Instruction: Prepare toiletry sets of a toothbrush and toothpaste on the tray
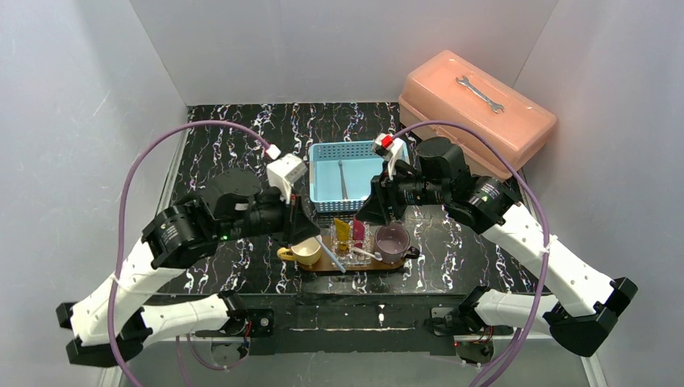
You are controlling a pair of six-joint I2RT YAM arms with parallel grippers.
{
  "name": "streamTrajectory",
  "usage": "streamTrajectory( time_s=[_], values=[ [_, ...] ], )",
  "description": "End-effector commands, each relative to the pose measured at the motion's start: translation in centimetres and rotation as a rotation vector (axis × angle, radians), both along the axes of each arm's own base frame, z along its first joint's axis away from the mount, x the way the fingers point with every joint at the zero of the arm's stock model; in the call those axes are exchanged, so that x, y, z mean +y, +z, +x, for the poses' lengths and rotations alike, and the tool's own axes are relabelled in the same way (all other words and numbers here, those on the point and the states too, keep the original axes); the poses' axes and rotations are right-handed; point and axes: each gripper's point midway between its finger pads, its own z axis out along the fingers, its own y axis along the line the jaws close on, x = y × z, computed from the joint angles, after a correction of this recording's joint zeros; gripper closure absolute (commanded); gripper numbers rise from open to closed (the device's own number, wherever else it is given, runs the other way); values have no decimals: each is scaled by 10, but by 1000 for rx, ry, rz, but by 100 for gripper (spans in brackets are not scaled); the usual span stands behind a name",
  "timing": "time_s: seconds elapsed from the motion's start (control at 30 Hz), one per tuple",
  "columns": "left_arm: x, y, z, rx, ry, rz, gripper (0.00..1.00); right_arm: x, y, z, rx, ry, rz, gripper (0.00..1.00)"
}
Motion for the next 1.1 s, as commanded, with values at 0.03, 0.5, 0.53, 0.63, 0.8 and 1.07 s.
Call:
streamTrajectory(
  time_s=[0.03, 0.5, 0.53, 0.63, 0.8, 1.07],
  values=[
    [7, -5, 16, -128, 124, 146, 100, -11, 17, 17, -97, -101, -6, 46],
    [-15, -24, 31, -269, 245, 216, 100, -21, 1, 30, -128, -177, -52, 46],
    [-16, -27, 31, -272, 245, 221, 100, -21, 0, 30, -126, -178, -54, 46],
    [-19, -34, 33, -276, 252, 228, 100, -21, -2, 30, -124, -179, -56, 46],
    [-23, -40, 37, -288, 266, 220, 100, -20, -5, 29, -118, -172, -55, 46],
    [-32, -54, 37, -279, 254, 235, 100, -18, -9, 29, -107, -170, -58, 46]
  ],
)
